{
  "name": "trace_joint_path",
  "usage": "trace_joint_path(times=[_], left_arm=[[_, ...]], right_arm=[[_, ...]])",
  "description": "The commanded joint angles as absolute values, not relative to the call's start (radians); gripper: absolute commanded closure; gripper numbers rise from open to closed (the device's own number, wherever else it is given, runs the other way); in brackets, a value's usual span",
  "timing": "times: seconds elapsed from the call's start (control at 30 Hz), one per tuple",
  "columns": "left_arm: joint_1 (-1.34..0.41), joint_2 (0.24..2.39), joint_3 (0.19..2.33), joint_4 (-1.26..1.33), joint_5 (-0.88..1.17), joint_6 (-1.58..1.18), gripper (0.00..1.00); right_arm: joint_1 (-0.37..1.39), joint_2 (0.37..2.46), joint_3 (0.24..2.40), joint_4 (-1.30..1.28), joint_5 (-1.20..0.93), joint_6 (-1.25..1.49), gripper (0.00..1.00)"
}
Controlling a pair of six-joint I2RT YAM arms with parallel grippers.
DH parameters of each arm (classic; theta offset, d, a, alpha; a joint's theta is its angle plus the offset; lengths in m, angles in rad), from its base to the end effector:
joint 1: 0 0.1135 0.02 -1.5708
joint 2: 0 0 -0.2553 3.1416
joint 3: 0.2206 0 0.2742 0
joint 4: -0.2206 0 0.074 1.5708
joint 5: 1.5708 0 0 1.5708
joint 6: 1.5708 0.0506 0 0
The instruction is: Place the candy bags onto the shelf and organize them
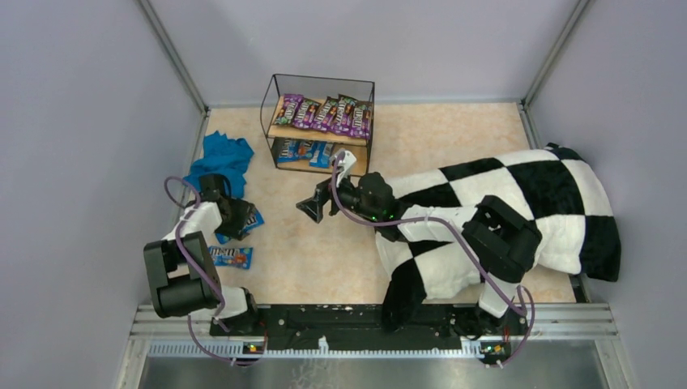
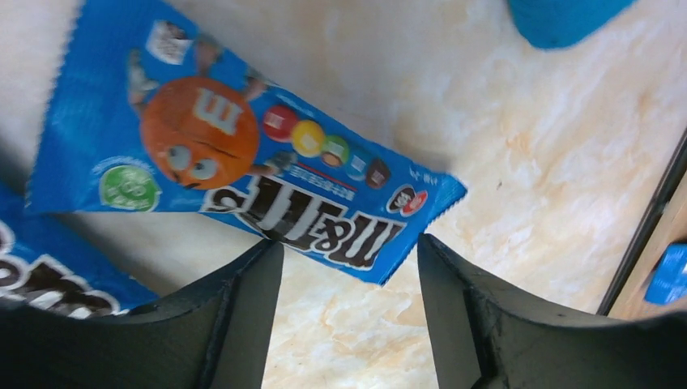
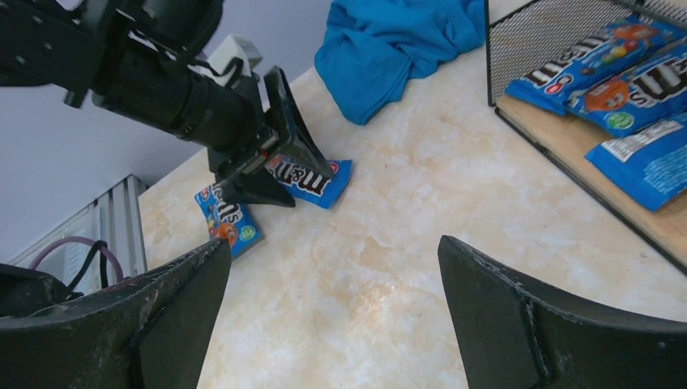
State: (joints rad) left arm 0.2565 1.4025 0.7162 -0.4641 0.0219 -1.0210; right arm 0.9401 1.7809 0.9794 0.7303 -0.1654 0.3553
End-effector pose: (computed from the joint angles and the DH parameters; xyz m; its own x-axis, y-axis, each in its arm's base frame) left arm 0.2644 0.0682 0.1283 -0.2525 -0.9475 -0.1962 -0.8809 0.3090 -0.3584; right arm 0.2445 0.3490 0.2039 -0.3501 0.1023 -0.9311 -0.8230 0.4410 0.3580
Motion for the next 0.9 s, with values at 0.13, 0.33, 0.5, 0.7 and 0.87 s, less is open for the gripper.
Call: trace_joint_path(times=[0.13, 0.33, 0.5, 0.7, 0.87], left_arm=[[0.168, 1.464, 0.693, -0.472, 0.098, -0.86, 0.37], [0.158, 1.456, 0.69, -0.464, 0.08, -0.842, 0.4], [0.158, 1.473, 0.687, -0.394, 0.069, -0.842, 0.57], [0.157, 1.506, 0.672, -0.326, 0.096, -0.855, 0.76], [0.156, 1.515, 0.645, -0.296, 0.14, -0.826, 1.0]], right_arm=[[0.937, 1.67, 0.94, 0.76, -0.092, 0.316, 0.01], [0.937, 1.682, 0.939, 0.752, -0.059, 0.316, 0.01], [0.937, 1.689, 0.947, 0.747, -0.061, 0.324, 0.01], [0.934, 1.673, 0.963, 0.694, -0.029, 0.284, 0.01], [0.933, 1.659, 0.966, 0.668, -0.007, 0.257, 0.01]])
